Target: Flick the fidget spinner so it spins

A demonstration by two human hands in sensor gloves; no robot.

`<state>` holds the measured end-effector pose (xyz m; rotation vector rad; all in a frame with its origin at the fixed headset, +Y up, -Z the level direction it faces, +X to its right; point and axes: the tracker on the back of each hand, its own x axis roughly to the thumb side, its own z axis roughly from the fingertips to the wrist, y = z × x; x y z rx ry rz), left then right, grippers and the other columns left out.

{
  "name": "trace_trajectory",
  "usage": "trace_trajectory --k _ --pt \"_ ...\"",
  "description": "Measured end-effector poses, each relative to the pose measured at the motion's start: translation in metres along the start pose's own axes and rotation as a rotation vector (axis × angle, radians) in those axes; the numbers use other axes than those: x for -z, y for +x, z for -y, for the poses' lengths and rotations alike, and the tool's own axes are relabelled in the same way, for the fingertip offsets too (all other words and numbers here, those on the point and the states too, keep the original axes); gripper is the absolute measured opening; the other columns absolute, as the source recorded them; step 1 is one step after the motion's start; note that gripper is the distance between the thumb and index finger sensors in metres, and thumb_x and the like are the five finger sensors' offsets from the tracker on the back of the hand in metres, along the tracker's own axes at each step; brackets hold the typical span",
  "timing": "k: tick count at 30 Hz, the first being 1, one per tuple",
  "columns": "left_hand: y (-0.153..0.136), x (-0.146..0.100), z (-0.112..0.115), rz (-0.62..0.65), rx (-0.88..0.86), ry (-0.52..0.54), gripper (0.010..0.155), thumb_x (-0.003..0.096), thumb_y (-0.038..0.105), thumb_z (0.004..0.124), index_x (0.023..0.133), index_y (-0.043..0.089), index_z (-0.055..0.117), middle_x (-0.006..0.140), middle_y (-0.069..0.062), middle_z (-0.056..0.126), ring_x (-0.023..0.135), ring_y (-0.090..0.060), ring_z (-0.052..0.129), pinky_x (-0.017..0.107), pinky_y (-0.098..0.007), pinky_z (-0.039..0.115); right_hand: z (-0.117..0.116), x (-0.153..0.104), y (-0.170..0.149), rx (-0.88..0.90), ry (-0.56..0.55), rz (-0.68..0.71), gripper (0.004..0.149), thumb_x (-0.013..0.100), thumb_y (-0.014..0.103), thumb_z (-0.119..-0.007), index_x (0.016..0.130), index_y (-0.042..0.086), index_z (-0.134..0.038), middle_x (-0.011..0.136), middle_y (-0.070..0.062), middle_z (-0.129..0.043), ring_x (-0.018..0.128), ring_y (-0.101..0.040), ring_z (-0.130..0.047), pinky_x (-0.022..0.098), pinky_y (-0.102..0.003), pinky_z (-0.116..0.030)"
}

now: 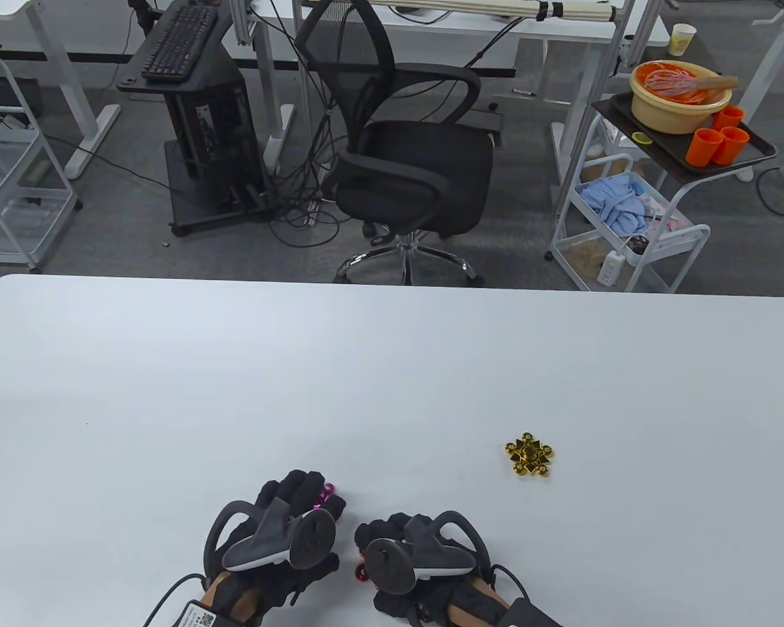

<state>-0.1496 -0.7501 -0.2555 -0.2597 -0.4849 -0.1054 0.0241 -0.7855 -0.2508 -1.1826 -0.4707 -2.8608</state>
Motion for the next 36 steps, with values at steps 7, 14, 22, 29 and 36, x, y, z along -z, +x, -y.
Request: trace_trajectory --k 7,14,22,29,36 --pt "0.033 0.000 0.011 0.120 0.021 -0.038 0.072 0.0439 0.064 0.069 0.102 0.033 0.040 0.116 -0.015 0.023 0.108 -0.042 0.030 0.076 -0.064 0.035 0.012 -0.028 -0.023 0.036 -0.093 -0.099 0.084 0.045 0.054 -0.077 0.103 0.014 -0.031 0.110 -0.019 -0.036 0.097 -0.052 -0.041 0.071 -0.068 -0.042" --pt "0.051 0.008 0.024 0.174 0.041 -0.150 0.068 0.0441 0.065 0.067 0.102 0.038 0.042 0.115 -0.013 0.013 0.107 -0.042 0.018 0.076 -0.063 0.028 0.001 -0.029 -0.025 0.016 -0.092 -0.191 0.059 0.051 0.036 -0.070 0.102 0.022 -0.043 0.110 -0.021 -0.034 0.095 -0.053 -0.040 0.071 -0.067 -0.039" --pt "0.051 0.010 0.026 0.153 0.010 -0.172 0.068 0.0444 0.064 0.067 0.100 0.037 0.041 0.115 -0.013 0.014 0.107 -0.042 0.018 0.076 -0.063 0.028 0.027 -0.060 -0.028 0.345 -0.021 -0.143 0.035 0.051 0.022 -0.070 0.085 0.023 -0.076 0.108 -0.017 -0.045 0.095 -0.050 -0.046 0.071 -0.067 -0.040" --pt "0.054 0.009 0.025 0.148 0.024 -0.171 0.068 0.0444 0.064 0.068 0.101 0.036 0.042 0.115 -0.013 0.014 0.107 -0.042 0.017 0.076 -0.063 0.028 0.028 -0.103 -0.071 0.269 -0.135 -0.342 0.045 0.051 0.027 -0.069 0.095 0.020 -0.061 0.106 -0.019 -0.050 0.093 -0.052 -0.051 0.070 -0.067 -0.044" --pt "0.051 -0.001 0.012 0.173 0.008 -0.038 0.075 0.0426 0.065 0.068 0.102 0.035 0.034 0.115 -0.012 0.014 0.107 -0.041 0.019 0.076 -0.063 0.028 0.019 -0.121 -0.124 0.278 -0.273 -0.607 0.069 0.049 0.045 -0.073 0.101 0.014 -0.041 0.108 -0.022 -0.044 0.093 -0.054 -0.049 0.069 -0.068 -0.045"
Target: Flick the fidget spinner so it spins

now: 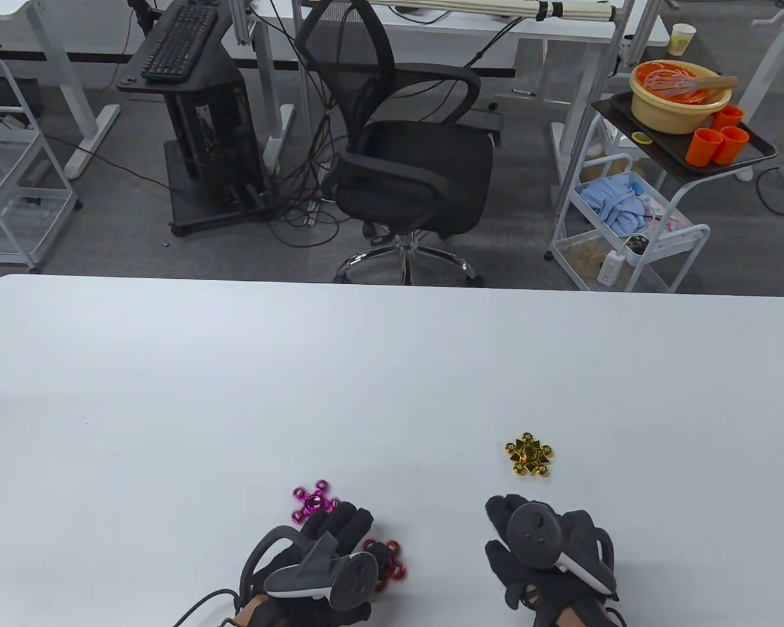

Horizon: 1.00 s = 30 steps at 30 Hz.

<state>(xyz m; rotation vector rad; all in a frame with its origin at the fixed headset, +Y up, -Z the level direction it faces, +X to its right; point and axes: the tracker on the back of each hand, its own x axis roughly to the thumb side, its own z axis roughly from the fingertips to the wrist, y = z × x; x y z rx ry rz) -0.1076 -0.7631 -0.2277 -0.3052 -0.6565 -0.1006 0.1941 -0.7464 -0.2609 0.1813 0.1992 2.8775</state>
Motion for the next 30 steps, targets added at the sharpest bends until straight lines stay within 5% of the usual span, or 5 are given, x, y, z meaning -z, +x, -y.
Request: trace_trajectory --k 4,13,24,30 --pt "-0.001 -0.006 -0.009 -0.015 0.004 0.073 0.074 0.0427 0.065 0.068 0.102 0.034 0.035 0.115 -0.012 0.015 0.108 -0.041 0.020 0.076 -0.063 0.029 0.004 0.036 -0.031 -0.047 -0.036 -0.120 0.082 0.046 0.051 -0.076 0.102 0.012 -0.032 0.109 -0.022 -0.037 0.095 -0.055 -0.045 0.070 -0.069 -0.043" --pt "-0.001 -0.002 -0.005 -0.029 0.052 0.044 0.074 0.0426 0.065 0.068 0.102 0.034 0.037 0.115 -0.012 0.015 0.108 -0.040 0.020 0.076 -0.063 0.029 -0.018 0.109 -0.057 -0.021 0.086 -0.237 0.093 0.040 0.058 -0.078 0.102 0.012 -0.025 0.110 -0.022 -0.031 0.098 -0.056 -0.039 0.070 -0.070 -0.042" --pt "-0.001 -0.001 -0.007 -0.038 0.066 0.035 0.073 0.0427 0.064 0.068 0.102 0.035 0.038 0.115 -0.012 0.015 0.108 -0.040 0.020 0.076 -0.063 0.029 -0.019 0.120 -0.048 -0.125 0.071 -0.204 0.081 0.043 0.049 -0.077 0.101 0.011 -0.035 0.106 -0.022 -0.044 0.092 -0.051 -0.050 0.069 -0.064 -0.051" --pt "-0.003 -0.002 -0.008 -0.045 0.064 0.045 0.073 0.0427 0.064 0.068 0.102 0.034 0.038 0.115 -0.012 0.015 0.108 -0.041 0.020 0.076 -0.063 0.029 -0.008 0.114 -0.042 -0.139 -0.061 -0.097 0.089 0.035 0.056 -0.087 0.098 0.008 -0.046 0.098 -0.022 -0.062 0.081 -0.048 -0.069 0.062 -0.062 -0.064"
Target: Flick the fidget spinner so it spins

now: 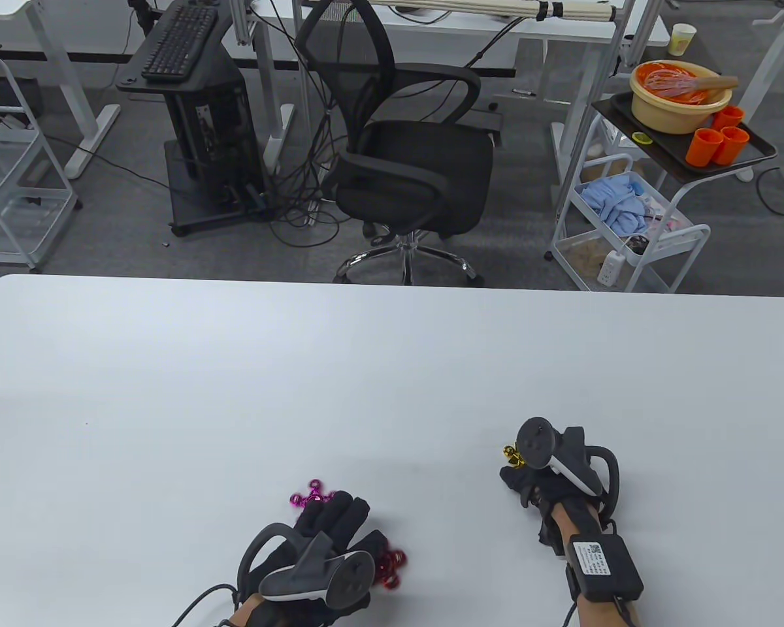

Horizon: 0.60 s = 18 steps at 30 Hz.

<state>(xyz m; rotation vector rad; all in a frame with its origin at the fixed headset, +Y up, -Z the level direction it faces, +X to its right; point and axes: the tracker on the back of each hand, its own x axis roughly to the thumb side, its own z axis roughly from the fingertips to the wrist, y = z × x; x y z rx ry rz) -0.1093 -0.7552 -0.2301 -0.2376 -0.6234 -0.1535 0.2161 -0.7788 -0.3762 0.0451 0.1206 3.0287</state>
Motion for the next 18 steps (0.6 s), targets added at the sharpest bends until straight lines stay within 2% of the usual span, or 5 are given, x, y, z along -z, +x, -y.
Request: trace_trajectory --k 4,8,12,18 --pt "-0.004 0.002 0.002 -0.010 0.000 -0.007 0.073 0.0428 0.064 0.068 0.102 0.034 0.038 0.115 -0.012 0.015 0.108 -0.040 0.020 0.076 -0.063 0.029 0.017 -0.026 0.031 0.118 -0.064 0.170 0.088 0.035 0.056 -0.088 0.098 0.008 -0.047 0.099 -0.022 -0.062 0.081 -0.049 -0.070 0.062 -0.062 -0.065" --pt "-0.004 0.003 0.003 -0.017 0.011 -0.017 0.073 0.0427 0.064 0.068 0.102 0.034 0.038 0.115 -0.012 0.015 0.108 -0.040 0.021 0.076 -0.063 0.029 0.025 -0.054 0.062 0.082 -0.090 0.319 0.088 0.036 0.055 -0.088 0.098 0.009 -0.048 0.099 -0.022 -0.062 0.082 -0.048 -0.070 0.062 -0.061 -0.066" --pt "-0.003 0.002 0.002 -0.018 0.013 -0.007 0.073 0.0428 0.064 0.068 0.102 0.034 0.038 0.115 -0.012 0.015 0.108 -0.040 0.021 0.076 -0.063 0.029 0.021 -0.071 0.082 0.080 -0.069 0.409 0.088 0.035 0.055 -0.089 0.098 0.009 -0.048 0.099 -0.022 -0.062 0.082 -0.049 -0.071 0.062 -0.061 -0.066" --pt "-0.003 0.001 0.002 -0.020 0.017 -0.002 0.073 0.0427 0.064 0.068 0.102 0.034 0.038 0.115 -0.012 0.015 0.108 -0.040 0.021 0.076 -0.063 0.029 0.005 -0.082 0.096 0.015 -0.010 0.477 0.088 0.036 0.052 -0.090 0.099 0.009 -0.047 0.100 -0.022 -0.061 0.083 -0.049 -0.070 0.063 -0.062 -0.066"
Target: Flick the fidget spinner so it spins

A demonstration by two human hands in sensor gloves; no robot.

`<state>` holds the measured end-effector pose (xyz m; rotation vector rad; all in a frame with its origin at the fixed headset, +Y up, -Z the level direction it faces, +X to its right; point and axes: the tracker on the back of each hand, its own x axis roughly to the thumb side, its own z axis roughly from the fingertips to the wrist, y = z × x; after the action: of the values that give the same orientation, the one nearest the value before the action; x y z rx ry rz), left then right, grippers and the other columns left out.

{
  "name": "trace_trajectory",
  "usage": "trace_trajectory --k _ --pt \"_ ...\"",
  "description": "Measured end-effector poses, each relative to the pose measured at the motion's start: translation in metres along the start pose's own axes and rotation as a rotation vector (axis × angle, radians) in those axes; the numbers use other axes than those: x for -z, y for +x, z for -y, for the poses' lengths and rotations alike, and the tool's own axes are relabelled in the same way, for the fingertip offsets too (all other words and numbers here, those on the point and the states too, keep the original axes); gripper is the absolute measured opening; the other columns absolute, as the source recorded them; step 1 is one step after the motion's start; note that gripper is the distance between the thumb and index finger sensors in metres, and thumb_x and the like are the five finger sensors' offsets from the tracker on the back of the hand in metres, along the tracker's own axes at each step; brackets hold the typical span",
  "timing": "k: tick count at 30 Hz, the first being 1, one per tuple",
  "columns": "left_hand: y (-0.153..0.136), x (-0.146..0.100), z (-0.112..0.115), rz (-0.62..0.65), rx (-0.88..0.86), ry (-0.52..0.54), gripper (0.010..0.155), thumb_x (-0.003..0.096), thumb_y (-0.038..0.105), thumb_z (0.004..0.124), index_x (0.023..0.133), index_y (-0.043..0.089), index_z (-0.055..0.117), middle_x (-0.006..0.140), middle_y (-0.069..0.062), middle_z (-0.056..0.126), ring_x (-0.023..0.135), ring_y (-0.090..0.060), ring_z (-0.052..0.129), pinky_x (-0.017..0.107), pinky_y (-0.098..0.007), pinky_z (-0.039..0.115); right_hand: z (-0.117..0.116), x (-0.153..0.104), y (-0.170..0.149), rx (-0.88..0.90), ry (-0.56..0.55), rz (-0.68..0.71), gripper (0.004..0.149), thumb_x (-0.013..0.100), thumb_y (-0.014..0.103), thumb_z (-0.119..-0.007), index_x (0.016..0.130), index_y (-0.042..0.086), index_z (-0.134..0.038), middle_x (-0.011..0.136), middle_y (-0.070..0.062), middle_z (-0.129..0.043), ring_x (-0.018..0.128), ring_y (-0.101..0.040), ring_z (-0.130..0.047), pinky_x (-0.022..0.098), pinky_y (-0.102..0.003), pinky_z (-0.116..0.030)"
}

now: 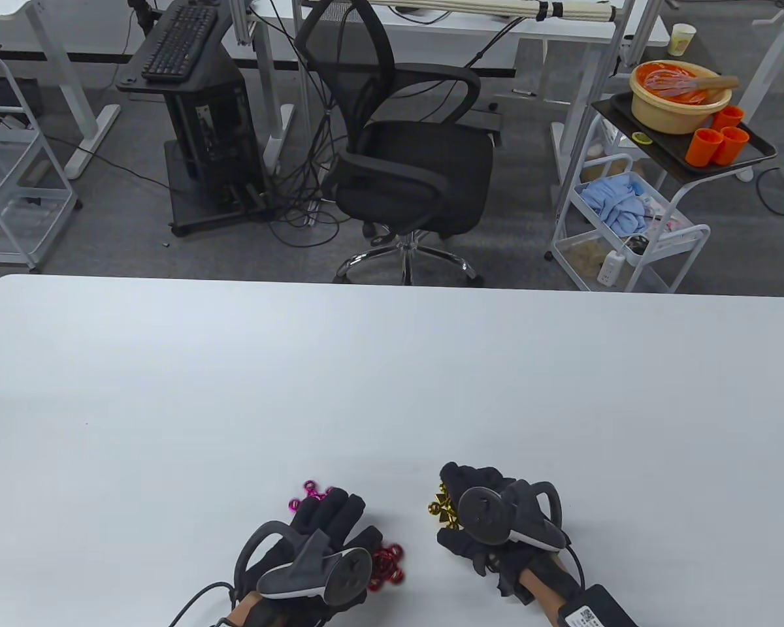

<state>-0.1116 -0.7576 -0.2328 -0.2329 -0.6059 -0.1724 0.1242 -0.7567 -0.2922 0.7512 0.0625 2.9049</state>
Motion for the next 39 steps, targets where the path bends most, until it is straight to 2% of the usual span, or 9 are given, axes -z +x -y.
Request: trace_trajectory --k 7,20,30,33,36,39 --pt "0.001 0.000 0.000 0.003 0.003 -0.003 0.073 0.0428 0.064 0.068 0.102 0.034 0.038 0.115 -0.012 0.016 0.108 -0.040 0.021 0.076 -0.063 0.029 -0.018 0.001 0.009 -0.043 0.096 0.052 0.088 0.036 0.051 -0.090 0.099 0.009 -0.046 0.101 -0.022 -0.059 0.085 -0.050 -0.068 0.064 -0.062 -0.064" --pt "0.003 0.000 0.000 0.005 0.008 -0.011 0.072 0.0427 0.064 0.068 0.102 0.034 0.039 0.115 -0.012 0.015 0.108 -0.040 0.021 0.076 -0.063 0.028 -0.030 0.000 0.015 -0.054 0.124 0.082 0.087 0.037 0.051 -0.088 0.099 0.009 -0.044 0.102 -0.020 -0.058 0.087 -0.049 -0.066 0.065 -0.062 -0.062" --pt "0.007 0.002 -0.003 0.007 0.008 -0.009 0.073 0.0427 0.064 0.068 0.102 0.034 0.038 0.115 -0.012 0.015 0.108 -0.040 0.020 0.076 -0.063 0.028 -0.034 -0.003 0.014 -0.047 0.219 0.057 0.087 0.040 0.051 -0.081 0.101 0.012 -0.034 0.107 -0.019 -0.045 0.095 -0.047 -0.051 0.069 -0.065 -0.052" --pt "0.012 0.005 -0.009 0.013 -0.015 -0.001 0.074 0.0426 0.064 0.068 0.102 0.034 0.037 0.115 -0.012 0.014 0.108 -0.040 0.019 0.076 -0.063 0.027 -0.030 -0.005 0.011 -0.066 0.241 0.050 0.093 0.038 0.055 -0.080 0.102 0.012 -0.029 0.109 -0.019 -0.038 0.097 -0.050 -0.046 0.070 -0.067 -0.047" --pt "0.022 0.013 -0.017 0.021 -0.028 -0.012 0.075 0.0427 0.064 0.069 0.102 0.035 0.034 0.115 -0.012 0.013 0.108 -0.040 0.017 0.077 -0.063 0.026 -0.011 -0.016 0.002 -0.044 0.182 0.029 0.092 0.039 0.056 -0.079 0.102 0.012 -0.028 0.109 -0.019 -0.037 0.097 -0.050 -0.045 0.071 -0.067 -0.045" --pt "0.039 0.027 -0.024 0.024 -0.022 -0.042 0.075 0.0428 0.064 0.068 0.103 0.036 0.033 0.115 -0.011 0.009 0.108 -0.040 0.014 0.077 -0.063 0.023 0.003 -0.030 -0.009 -0.024 0.118 -0.041 0.076 0.047 0.046 -0.075 0.102 0.014 -0.034 0.109 -0.020 -0.040 0.096 -0.050 -0.046 0.071 -0.068 -0.045"
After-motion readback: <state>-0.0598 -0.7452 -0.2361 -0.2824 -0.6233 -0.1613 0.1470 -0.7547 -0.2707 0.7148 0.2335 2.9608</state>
